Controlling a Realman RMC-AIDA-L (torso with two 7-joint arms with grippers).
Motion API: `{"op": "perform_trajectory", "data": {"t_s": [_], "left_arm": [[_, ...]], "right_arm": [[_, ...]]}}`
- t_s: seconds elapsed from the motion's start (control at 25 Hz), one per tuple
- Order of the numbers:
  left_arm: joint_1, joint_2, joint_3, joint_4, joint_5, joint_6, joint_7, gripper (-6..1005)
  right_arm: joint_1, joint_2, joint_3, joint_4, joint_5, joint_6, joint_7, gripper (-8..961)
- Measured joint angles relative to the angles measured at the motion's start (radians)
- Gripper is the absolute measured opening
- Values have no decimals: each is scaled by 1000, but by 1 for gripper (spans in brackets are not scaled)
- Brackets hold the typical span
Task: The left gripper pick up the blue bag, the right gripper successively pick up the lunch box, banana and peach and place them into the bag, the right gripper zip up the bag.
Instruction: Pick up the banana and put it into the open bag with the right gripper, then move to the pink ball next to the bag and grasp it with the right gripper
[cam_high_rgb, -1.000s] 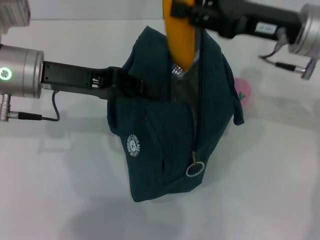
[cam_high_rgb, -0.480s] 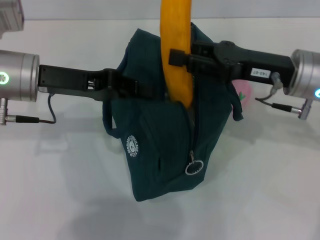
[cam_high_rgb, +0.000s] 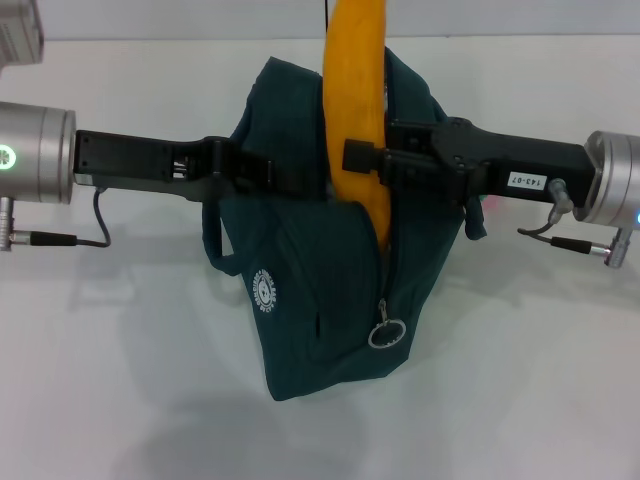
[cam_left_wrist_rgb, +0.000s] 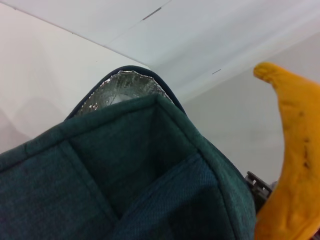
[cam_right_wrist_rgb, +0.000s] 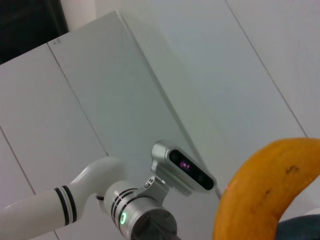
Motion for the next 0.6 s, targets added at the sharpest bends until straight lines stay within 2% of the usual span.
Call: {"op": "perform_trajectory", "data": {"t_s": [0.28, 0.48, 0.6], "left_arm": [[0, 0, 0, 0, -1, 0, 0, 32], [0, 0, 0, 0, -1, 0, -1, 32], [0, -1, 0, 0, -1, 0, -2, 32]], "right_arm": [[-9, 0, 1, 0, 6, 8, -4, 531], [-13, -1, 6, 1, 5, 8, -8, 739], [-41, -6, 35, -22, 12, 9, -10, 802]]}}
